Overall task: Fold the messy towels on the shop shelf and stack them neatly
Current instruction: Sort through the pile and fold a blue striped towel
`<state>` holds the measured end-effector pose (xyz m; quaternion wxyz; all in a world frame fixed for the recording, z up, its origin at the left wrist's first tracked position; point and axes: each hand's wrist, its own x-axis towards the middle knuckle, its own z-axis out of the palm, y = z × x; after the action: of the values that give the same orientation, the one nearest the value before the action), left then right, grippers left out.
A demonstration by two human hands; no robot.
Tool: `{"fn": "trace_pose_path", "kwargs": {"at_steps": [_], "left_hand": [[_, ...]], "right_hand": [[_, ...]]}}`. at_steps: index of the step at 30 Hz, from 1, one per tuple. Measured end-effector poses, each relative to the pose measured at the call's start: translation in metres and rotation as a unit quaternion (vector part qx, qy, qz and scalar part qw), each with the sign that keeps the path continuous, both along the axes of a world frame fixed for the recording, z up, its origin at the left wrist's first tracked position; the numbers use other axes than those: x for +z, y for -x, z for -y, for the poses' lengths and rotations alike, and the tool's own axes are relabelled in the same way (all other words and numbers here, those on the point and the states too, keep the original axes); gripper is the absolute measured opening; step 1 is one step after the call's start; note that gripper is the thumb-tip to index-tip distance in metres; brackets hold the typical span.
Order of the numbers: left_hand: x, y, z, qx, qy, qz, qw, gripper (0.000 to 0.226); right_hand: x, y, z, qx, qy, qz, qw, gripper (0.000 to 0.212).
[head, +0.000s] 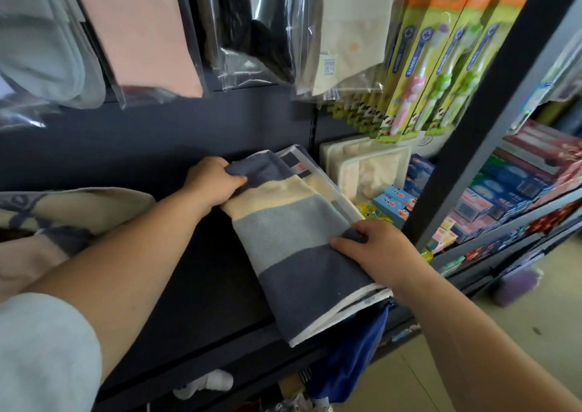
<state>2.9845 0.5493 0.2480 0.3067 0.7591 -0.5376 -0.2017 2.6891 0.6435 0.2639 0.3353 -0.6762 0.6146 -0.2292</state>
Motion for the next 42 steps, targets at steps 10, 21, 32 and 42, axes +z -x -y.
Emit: {"fn": "trace_pose_path", "kwargs": {"at_steps": [10, 21, 32, 42], "left_hand": [[0.032, 0.014, 0.025, -0.071, 0.187, 0.084, 0.976, 0.021], [0.002, 0.005, 0.054, -0.17, 0.067, 0.238, 0.954, 0.029], [-0.007, 0.005, -0.047, -0.455, 0.192, 0.055, 0.868, 0.056], [-0.011, -0.004, -0.052, -0.462, 0.168, 0.091, 0.866, 0.062]], "right_hand": [[0.022, 0.021, -0.013, -0.082, 0.142, -0.119, 0.979, 0.016], [0.008, 0.003, -0.02, -0.059, 0.15, -0.294, 0.942, 0.013], [0.029, -0.035, -0.04, 0.286, 0.195, -0.177, 0.921, 0.062], [-0.004, -0.017, -0.046, 0.29, 0.307, -0.123, 0.898, 0.028]]}}
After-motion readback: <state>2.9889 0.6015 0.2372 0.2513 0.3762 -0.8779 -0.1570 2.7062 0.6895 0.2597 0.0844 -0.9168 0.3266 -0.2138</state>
